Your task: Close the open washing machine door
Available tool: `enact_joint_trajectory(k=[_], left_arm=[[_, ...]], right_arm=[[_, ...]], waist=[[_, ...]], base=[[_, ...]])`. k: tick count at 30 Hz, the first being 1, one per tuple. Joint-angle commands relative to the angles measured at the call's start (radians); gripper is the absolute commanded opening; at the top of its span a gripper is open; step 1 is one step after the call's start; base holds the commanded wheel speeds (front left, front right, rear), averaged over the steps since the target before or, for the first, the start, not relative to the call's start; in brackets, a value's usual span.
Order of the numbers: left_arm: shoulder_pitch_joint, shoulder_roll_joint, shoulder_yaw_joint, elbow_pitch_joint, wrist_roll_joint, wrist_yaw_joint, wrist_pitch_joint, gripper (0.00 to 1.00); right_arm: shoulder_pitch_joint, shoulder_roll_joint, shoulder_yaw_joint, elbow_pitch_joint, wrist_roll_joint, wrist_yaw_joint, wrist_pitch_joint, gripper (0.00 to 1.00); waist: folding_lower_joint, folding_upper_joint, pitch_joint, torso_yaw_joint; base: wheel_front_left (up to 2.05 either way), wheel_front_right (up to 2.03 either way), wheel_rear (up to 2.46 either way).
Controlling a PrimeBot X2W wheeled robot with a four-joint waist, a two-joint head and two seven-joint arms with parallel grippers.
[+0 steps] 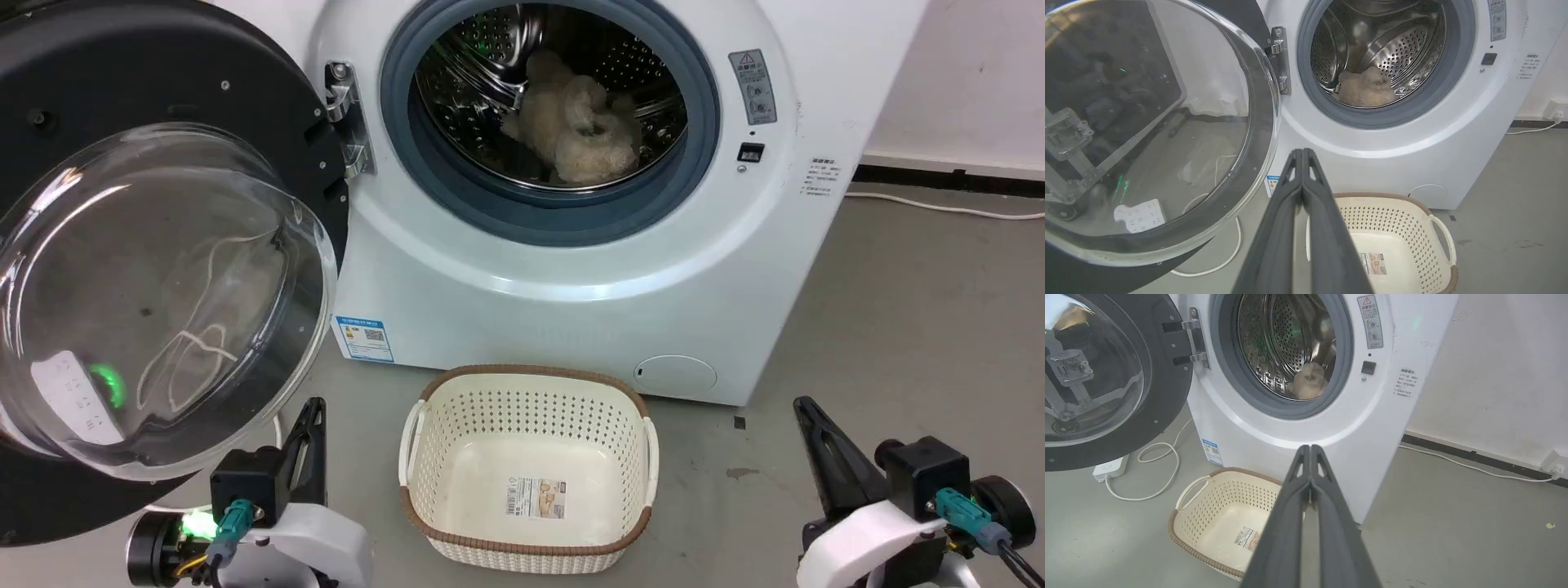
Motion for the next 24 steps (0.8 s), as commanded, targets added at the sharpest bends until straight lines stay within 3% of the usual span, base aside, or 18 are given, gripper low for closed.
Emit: enact_joint_trajectory(k=[1, 24], left_arm=[[0.013, 0.000, 0.001, -0.004, 0.003, 0.003, 0.000, 0.00], [0.013, 0.000, 0.001, -0.004, 0.003, 0.003, 0.000, 0.00]], right_arm=[[0.010, 0.004, -0.001, -0.005, -0.005, 0.001, 0.000, 0.00], [0.010, 0.004, -0.001, -0.005, -0.005, 0.001, 0.000, 0.00]], waist=[[0.0000, 0.0000, 0.000, 0.000], [0.0000, 0.0000, 0.000, 0.000]], base=[[0.00, 0.00, 0.00], [0.00, 0.00, 0.00]])
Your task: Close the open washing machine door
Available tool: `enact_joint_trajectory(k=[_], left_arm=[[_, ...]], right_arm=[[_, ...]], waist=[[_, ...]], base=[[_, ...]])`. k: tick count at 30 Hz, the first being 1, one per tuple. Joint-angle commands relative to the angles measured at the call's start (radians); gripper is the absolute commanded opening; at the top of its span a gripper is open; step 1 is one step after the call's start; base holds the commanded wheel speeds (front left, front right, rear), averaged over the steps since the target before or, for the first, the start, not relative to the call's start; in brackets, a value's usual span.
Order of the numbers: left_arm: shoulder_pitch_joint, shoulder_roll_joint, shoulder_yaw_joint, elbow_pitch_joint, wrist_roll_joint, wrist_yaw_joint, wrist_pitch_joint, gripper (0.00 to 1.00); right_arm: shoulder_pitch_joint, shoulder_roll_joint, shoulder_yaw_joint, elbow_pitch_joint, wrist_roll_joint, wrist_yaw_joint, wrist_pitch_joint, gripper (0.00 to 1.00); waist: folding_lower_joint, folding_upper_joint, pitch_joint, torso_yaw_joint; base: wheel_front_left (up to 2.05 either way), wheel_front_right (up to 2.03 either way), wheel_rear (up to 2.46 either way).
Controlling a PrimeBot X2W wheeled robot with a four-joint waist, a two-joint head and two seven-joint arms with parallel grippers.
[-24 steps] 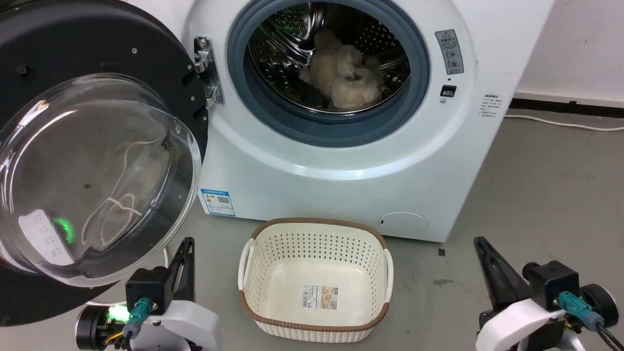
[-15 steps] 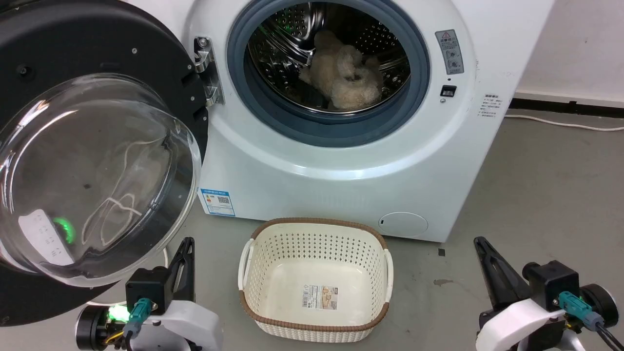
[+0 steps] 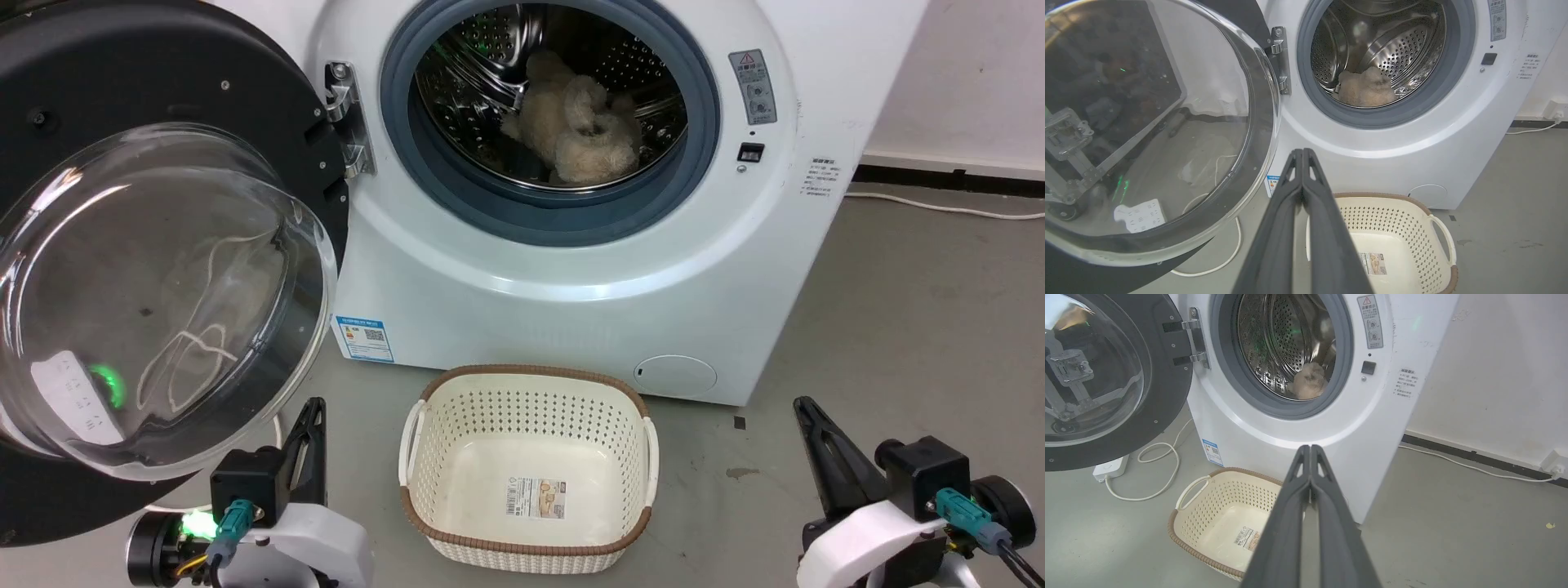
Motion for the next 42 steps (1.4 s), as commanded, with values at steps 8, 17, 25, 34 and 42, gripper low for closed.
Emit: enact_joint_trajectory(k=[8, 17, 25, 34, 42], left_arm=[[0.000, 0.000, -0.001, 0.001, 0.000, 0.000, 0.000, 1.00], [-0.002, 0.000, -0.008, 0.003, 0.000, -0.001, -0.014, 1.00], [0.000, 0.002, -0.017, 0.005, 0.000, -0.002, -0.030, 1.00], [0.005, 0.006, -0.023, 0.006, -0.001, -0.002, -0.049, 1.00], [0.015, 0.014, -0.034, 0.006, -0.001, -0.002, -0.070, 1.00]], right_arm=[[0.000, 0.000, 0.000, 0.001, 0.001, 0.000, 0.000, 1.00], [0.003, -0.003, 0.000, 0.002, 0.020, 0.000, -0.013, 1.00], [0.007, -0.006, -0.002, 0.004, 0.025, 0.000, -0.030, 1.00], [0.013, -0.007, 0.005, 0.005, 0.024, 0.000, -0.049, 1.00], [0.022, -0.007, 0.020, 0.012, 0.029, 0.000, -0.070, 1.00]], waist=[[0.0000, 0.0000, 0.000, 0.000], [0.0000, 0.0000, 0.000, 0.000], [0.0000, 0.0000, -0.002, 0.011], [0.0000, 0.0000, -0.011, 0.048], [0.0000, 0.0000, -0.022, 0.123]], base=[[0.00, 0.00, 0.00], [0.00, 0.00, 0.00], [0.00, 0.00, 0.00], [0.00, 0.00, 0.00], [0.00, 0.00, 0.00]])
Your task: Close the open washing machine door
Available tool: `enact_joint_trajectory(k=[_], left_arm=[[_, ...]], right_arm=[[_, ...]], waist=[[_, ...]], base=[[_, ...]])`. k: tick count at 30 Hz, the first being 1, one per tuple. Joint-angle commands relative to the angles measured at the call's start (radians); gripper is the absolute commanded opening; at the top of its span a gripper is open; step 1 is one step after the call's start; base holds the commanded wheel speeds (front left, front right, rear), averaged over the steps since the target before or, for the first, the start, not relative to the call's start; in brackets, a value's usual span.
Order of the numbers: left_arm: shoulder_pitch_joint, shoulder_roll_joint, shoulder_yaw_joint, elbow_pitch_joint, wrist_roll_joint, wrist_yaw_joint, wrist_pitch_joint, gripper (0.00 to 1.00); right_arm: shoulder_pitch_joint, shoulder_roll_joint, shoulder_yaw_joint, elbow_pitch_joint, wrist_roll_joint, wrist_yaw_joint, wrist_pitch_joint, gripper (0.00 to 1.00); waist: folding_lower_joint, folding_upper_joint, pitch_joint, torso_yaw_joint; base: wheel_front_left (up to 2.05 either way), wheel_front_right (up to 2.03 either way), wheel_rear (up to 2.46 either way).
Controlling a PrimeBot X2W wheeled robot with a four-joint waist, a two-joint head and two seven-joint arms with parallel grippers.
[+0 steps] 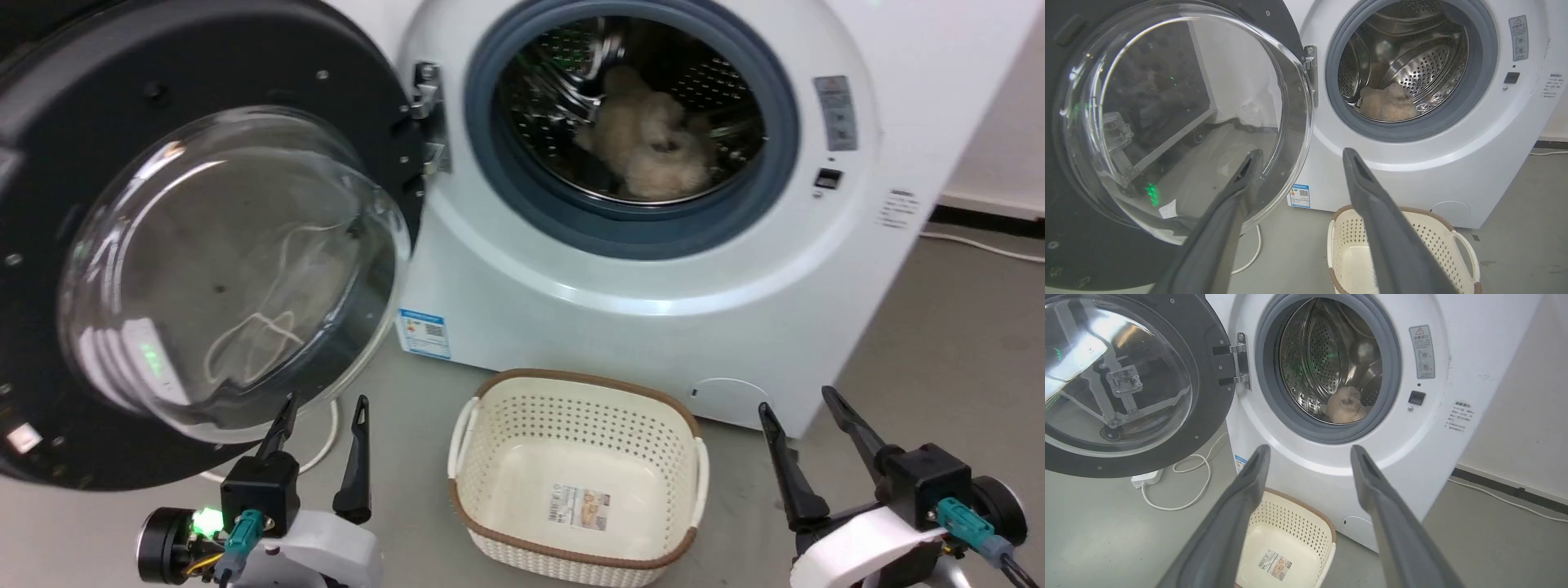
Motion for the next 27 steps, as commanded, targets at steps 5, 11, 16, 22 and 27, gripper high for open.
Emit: enact_joint_trajectory(k=[5, 11, 16, 22, 27], left_arm=[[0.021, 0.010, 0.001, -0.007, -0.004, 0.006, -0.018, 1.00], [0.034, 0.010, 0.008, -0.024, -0.007, 0.019, -0.030, 1.00], [0.048, 0.008, 0.012, -0.041, -0.008, 0.031, -0.041, 1.00], [0.062, 0.007, 0.008, -0.053, -0.007, 0.040, -0.053, 1.00], [0.069, 0.007, 0.005, -0.056, -0.006, 0.044, -0.064, 1.00]], right_arm=[[0.009, -0.009, 0.027, 0.009, 0.009, 0.000, -0.017, 1.00], [-0.017, -0.020, 0.068, 0.031, 0.020, 0.000, -0.030, 1.00], [-0.042, -0.030, 0.106, 0.050, 0.030, 0.000, -0.040, 1.00], [-0.056, -0.041, 0.130, 0.064, 0.046, 0.000, -0.053, 1.00], [-0.059, -0.047, 0.142, 0.066, 0.055, 0.000, -0.063, 1.00]], waist=[[0.0000, 0.0000, 0.006, 0.039], [0.0000, 0.0000, 0.015, 0.071], [0.0000, 0.0000, 0.020, 0.095], [0.0000, 0.0000, 0.020, 0.119], [0.0000, 0.0000, 0.019, 0.140]], base=[[0.00, 0.00, 0.00], [0.00, 0.00, 0.00], [-0.04, -0.04, -0.04], [-0.15, -0.15, -0.15], [-0.06, -0.06, -0.06]])
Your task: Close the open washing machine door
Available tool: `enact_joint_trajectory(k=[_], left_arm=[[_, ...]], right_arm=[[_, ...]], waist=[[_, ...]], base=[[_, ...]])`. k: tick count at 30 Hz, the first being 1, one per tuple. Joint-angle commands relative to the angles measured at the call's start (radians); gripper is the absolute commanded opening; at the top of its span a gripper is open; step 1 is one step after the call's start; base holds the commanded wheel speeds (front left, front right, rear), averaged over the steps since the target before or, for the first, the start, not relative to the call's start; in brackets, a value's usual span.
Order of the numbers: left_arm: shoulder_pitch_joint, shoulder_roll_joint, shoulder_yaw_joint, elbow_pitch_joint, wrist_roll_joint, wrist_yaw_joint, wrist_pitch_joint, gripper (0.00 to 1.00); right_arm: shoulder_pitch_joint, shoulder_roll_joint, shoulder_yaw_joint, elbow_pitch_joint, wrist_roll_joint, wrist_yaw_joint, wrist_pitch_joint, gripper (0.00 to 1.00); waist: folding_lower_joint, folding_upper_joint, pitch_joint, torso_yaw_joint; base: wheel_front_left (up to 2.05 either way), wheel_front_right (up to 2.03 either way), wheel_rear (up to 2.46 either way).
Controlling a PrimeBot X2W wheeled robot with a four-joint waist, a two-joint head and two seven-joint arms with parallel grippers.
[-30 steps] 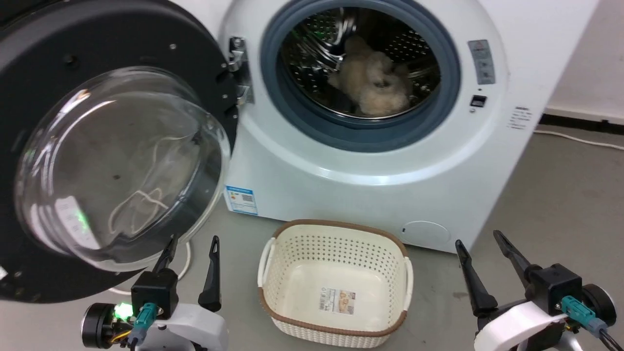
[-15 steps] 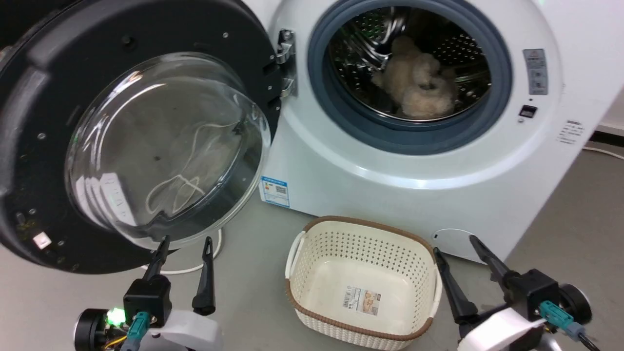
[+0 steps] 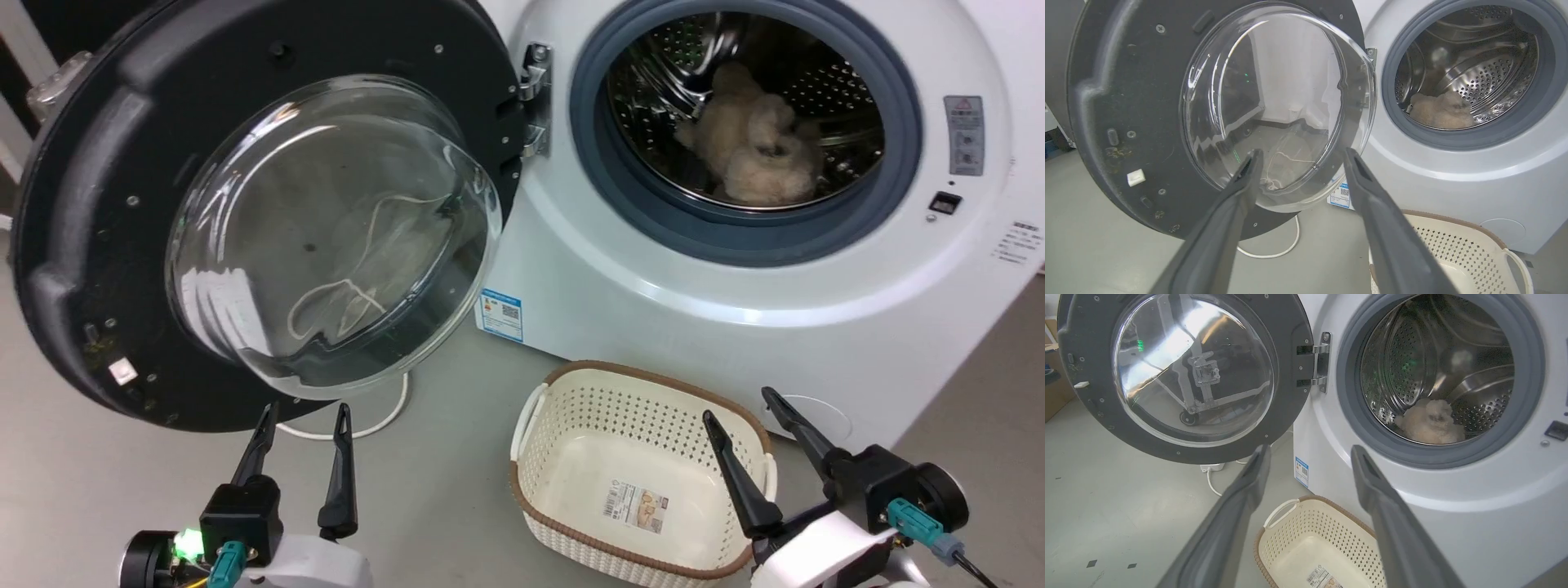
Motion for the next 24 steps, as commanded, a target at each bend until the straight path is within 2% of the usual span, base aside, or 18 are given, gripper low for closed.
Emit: enact_joint_trajectory(k=[1, 24], left_arm=[[0.015, 0.002, -0.003, -0.005, -0.002, 0.007, -0.011, 1.00], [0.036, 0.007, -0.017, -0.021, -0.002, 0.031, -0.059, 1.00]], right_arm=[[-0.017, -0.008, 0.008, 0.003, 0.011, 0.000, -0.011, 1.00], [-0.009, -0.026, 0.055, 0.027, 0.040, 0.001, -0.059, 1.00]], waist=[[0.0000, 0.0000, 0.000, 0.007], [0.0000, 0.0000, -0.003, 0.102]], base=[[-0.01, -0.01, -0.01], [0.00, 0.00, 0.00]])
